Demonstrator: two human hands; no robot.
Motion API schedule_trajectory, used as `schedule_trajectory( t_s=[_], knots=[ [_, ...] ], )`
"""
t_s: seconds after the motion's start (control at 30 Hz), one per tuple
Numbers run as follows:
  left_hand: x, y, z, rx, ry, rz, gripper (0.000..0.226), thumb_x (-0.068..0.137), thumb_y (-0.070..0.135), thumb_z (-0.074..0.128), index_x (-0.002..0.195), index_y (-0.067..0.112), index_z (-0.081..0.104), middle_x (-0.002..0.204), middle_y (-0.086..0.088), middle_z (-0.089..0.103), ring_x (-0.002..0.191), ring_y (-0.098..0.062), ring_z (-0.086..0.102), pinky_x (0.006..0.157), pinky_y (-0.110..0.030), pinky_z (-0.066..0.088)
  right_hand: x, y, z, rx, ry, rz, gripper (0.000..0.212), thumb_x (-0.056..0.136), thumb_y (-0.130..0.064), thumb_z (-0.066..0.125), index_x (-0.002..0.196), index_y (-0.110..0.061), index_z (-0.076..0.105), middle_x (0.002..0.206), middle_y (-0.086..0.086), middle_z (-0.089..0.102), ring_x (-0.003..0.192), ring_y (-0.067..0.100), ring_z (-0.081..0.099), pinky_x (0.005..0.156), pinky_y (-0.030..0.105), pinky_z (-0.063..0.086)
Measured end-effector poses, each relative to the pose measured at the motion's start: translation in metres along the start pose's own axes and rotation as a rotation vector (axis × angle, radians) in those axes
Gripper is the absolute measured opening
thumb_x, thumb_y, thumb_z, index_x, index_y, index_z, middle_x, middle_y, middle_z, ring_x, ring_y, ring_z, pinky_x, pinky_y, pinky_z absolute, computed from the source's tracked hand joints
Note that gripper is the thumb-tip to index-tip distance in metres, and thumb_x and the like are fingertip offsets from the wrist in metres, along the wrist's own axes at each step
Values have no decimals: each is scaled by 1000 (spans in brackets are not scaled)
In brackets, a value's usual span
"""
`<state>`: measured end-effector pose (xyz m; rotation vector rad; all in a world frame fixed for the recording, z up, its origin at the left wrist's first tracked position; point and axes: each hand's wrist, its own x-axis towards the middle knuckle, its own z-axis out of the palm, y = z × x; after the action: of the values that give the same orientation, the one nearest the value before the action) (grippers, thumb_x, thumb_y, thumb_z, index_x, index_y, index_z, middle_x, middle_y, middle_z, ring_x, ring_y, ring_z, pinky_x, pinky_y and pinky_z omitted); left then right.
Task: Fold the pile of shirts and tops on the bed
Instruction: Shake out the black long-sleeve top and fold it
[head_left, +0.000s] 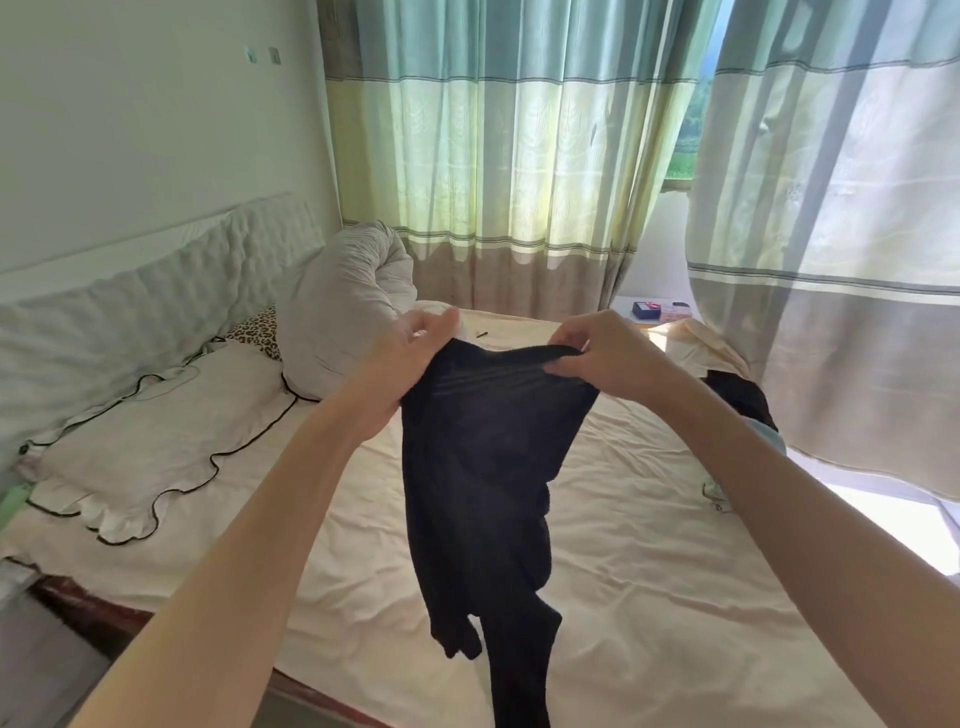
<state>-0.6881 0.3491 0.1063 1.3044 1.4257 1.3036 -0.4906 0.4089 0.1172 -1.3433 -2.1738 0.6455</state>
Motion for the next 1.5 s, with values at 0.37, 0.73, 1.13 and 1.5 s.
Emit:
schedule_trajectory(
  t_s=[0.37, 0.73, 1.13, 1.5],
  knots=[
    [8, 9, 12, 812, 267, 402, 10, 89, 24, 59, 86, 20, 68, 66, 13, 53, 74, -14, 52, 65, -18, 29, -1, -3, 4, 173, 323, -114, 20, 81, -28, 70, 79, -8, 68, 77, 5, 66, 73, 14, 58, 66, 24, 42],
    [-4, -5, 11, 599, -316, 183, 24, 87, 8, 64, 109, 16, 61, 102, 3, 63, 96, -7, 60, 85, -9, 43, 3, 37, 24, 166, 268, 61, 7, 81, -8, 66, 85, -9, 72, 78, -1, 64, 79, 14, 57, 66, 21, 41],
    [5, 1, 17, 791, 375, 308, 26, 89, 9, 52, 114, 12, 56, 102, -10, 64, 96, -30, 59, 83, -32, 42, 4, 55, 26, -76, 341, 80, 14, 85, -17, 64, 96, -16, 73, 88, 4, 66, 85, 19, 58, 72, 25, 40],
    [-5, 4, -25, 798, 687, 249, 29, 83, 7, 48, 111, 9, 50, 100, -10, 60, 97, -33, 56, 82, -40, 41, -22, 119, 26, -83, 163, 387, 21, 84, -9, 63, 103, -8, 70, 103, 10, 67, 103, 28, 58, 81, 25, 40]
  ],
)
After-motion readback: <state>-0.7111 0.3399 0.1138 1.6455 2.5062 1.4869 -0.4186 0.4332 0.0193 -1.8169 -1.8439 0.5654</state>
